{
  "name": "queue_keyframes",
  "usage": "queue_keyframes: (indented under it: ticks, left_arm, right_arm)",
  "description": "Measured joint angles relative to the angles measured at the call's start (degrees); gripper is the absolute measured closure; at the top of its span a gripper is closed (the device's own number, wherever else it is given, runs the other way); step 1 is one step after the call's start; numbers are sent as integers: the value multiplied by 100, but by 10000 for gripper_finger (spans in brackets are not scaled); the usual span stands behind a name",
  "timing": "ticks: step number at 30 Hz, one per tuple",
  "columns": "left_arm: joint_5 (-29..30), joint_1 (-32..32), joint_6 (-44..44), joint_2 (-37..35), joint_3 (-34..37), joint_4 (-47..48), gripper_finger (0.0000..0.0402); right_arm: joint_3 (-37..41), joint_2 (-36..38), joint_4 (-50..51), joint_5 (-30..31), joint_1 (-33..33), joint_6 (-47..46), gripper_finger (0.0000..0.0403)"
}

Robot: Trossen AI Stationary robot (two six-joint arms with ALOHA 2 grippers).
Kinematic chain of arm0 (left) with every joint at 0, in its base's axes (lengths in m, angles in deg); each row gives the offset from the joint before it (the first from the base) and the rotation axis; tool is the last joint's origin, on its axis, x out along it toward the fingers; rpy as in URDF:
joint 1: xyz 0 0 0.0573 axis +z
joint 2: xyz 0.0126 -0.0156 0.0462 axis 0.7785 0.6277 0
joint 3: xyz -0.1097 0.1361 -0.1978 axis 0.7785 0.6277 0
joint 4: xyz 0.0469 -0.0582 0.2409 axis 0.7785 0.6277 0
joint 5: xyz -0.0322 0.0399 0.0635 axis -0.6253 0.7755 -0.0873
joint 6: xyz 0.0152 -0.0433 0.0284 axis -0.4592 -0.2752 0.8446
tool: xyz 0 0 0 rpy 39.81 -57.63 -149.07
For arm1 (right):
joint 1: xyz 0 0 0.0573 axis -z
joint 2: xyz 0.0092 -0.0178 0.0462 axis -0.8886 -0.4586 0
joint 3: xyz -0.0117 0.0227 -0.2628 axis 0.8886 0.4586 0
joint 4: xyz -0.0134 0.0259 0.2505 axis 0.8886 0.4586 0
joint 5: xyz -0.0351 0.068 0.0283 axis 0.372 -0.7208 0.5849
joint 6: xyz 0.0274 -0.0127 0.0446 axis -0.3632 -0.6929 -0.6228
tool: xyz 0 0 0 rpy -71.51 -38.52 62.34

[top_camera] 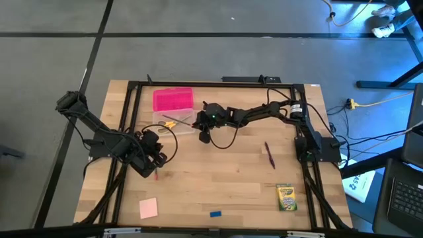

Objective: Pack school essentials
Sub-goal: Put the top black pencil into the pink supply box

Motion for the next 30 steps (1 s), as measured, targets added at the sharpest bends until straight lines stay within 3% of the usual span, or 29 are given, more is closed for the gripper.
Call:
queue_keyframes:
  ticks: [26, 30]
  left_arm:
    - [-42, 0, 0, 0, 0, -2, 347]
    - [-42, 0, 0, 0, 0, -2, 347]
  right_arm:
    - [0, 0, 103, -3, 0, -152, 340]
    - [0, -2, 103, -267, 0, -137, 340]
